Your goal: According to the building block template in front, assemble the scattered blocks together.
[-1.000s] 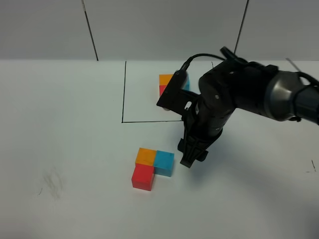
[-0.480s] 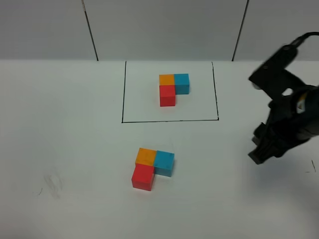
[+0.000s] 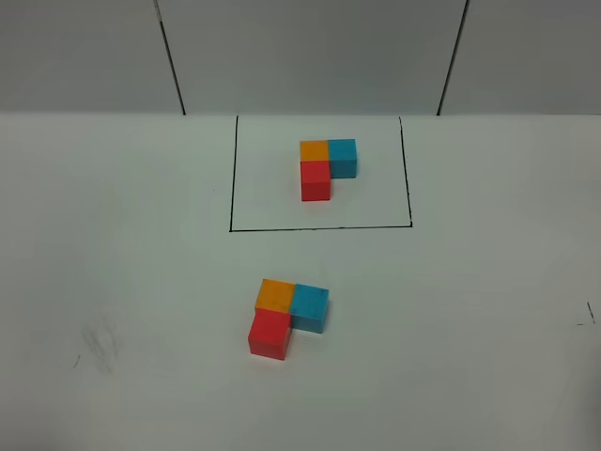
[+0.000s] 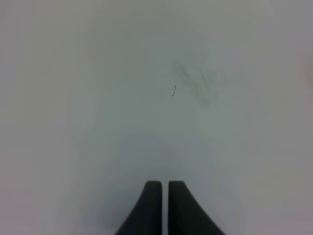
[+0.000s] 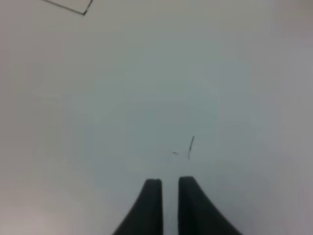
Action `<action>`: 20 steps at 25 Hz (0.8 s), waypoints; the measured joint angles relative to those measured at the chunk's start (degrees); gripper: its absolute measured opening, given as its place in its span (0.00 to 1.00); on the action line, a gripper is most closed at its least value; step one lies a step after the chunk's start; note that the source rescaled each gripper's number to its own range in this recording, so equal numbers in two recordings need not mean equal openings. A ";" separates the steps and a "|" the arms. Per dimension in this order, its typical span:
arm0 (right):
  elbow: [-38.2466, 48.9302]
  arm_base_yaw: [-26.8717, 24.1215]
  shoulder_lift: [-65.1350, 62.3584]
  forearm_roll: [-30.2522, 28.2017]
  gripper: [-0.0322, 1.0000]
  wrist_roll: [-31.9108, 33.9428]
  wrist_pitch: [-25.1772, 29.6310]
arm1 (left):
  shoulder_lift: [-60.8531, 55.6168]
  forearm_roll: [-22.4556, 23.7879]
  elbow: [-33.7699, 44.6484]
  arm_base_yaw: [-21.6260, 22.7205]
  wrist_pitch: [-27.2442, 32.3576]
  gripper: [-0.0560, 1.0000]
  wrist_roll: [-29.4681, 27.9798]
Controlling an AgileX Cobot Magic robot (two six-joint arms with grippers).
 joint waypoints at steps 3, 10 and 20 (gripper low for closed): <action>0.93 -1.73 -8.12 0.20 0.05 1.78 3.92 | 0.00 0.00 0.00 0.00 0.00 0.06 0.00; 2.73 -2.29 -23.61 -0.27 0.03 9.60 10.50 | 0.00 0.00 0.00 0.00 0.00 0.06 0.00; 10.01 -2.29 -39.23 -3.00 0.03 17.70 12.25 | 0.00 0.00 0.00 0.00 0.00 0.06 0.00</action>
